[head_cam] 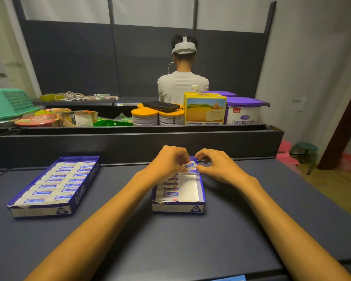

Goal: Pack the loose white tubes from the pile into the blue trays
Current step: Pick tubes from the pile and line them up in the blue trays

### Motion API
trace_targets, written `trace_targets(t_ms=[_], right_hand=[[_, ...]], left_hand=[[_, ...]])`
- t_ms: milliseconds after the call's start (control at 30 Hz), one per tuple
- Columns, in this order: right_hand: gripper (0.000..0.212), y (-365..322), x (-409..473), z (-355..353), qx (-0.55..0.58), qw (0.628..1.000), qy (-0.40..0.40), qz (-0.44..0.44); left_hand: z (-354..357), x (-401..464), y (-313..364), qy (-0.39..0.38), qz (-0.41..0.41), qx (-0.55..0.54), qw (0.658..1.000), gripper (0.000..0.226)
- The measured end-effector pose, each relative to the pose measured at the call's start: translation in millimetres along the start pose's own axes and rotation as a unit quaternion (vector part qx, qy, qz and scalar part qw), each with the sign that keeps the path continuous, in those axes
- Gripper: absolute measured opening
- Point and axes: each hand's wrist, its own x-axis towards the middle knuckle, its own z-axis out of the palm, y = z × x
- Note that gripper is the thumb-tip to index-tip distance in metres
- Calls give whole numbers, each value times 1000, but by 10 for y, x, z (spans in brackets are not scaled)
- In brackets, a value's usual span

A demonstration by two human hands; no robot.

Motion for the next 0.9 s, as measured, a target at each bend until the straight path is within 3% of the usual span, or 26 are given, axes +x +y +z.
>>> trace_targets(t_ms=[567,900], right_hand=[[40,-12,10,11,11,1000,-5,8],[44,4,16,29,11,1000,-11,19]], left_hand=[[134,27,-64,-34,8,61,998,19],[81,53,-30,-92,-4,120,989,25]])
